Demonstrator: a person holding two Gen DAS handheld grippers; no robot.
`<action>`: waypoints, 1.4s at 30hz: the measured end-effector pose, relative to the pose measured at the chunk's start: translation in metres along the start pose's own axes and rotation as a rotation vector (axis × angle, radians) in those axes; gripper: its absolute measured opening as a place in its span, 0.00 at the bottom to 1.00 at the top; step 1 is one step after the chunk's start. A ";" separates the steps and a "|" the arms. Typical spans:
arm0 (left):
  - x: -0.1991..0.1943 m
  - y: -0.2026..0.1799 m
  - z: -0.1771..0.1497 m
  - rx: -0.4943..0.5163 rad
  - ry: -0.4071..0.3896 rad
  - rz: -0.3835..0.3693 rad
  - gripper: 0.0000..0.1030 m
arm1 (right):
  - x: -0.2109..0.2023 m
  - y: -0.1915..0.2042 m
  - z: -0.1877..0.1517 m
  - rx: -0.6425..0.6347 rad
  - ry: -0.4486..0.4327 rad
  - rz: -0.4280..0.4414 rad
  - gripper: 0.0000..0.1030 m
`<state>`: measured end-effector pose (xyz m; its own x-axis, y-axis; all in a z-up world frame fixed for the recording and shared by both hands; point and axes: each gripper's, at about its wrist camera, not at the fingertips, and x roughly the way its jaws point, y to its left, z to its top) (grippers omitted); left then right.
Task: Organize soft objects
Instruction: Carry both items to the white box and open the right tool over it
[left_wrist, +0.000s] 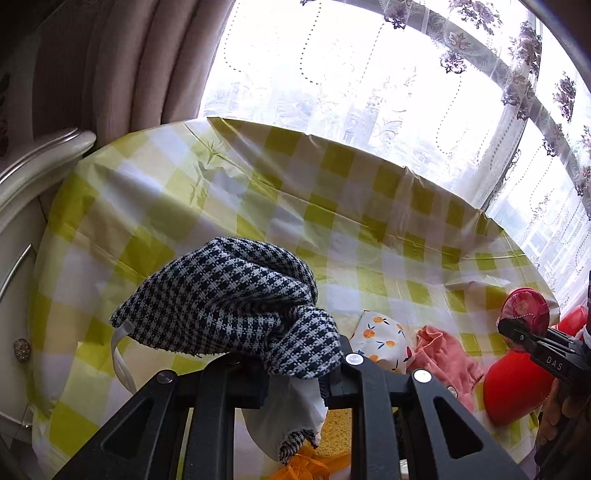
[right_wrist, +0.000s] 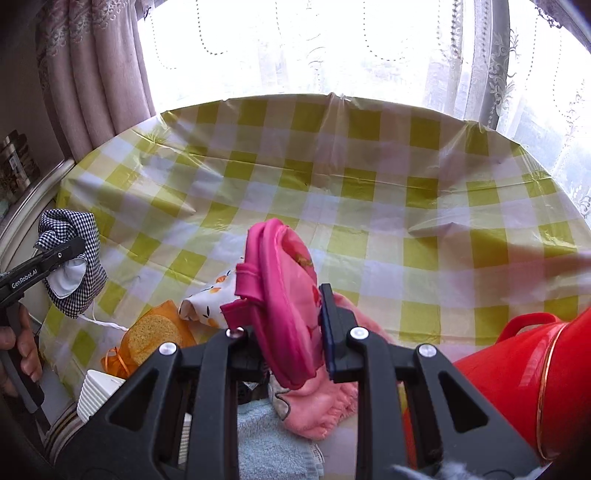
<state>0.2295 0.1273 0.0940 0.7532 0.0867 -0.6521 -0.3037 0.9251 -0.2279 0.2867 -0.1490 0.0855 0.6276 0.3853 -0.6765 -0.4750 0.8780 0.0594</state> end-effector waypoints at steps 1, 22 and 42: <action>-0.008 0.000 0.001 0.000 -0.011 -0.002 0.21 | -0.008 0.000 -0.003 0.001 -0.007 0.001 0.25; -0.140 -0.078 -0.047 0.087 -0.078 -0.257 0.21 | -0.153 -0.045 -0.120 0.087 -0.077 -0.114 0.25; -0.148 -0.267 -0.174 0.326 0.217 -0.631 0.21 | -0.255 -0.167 -0.249 0.291 0.011 -0.446 0.25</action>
<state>0.0977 -0.1968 0.1255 0.5846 -0.5415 -0.6042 0.3630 0.8405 -0.4022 0.0528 -0.4648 0.0653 0.7220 -0.0454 -0.6904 0.0286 0.9990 -0.0358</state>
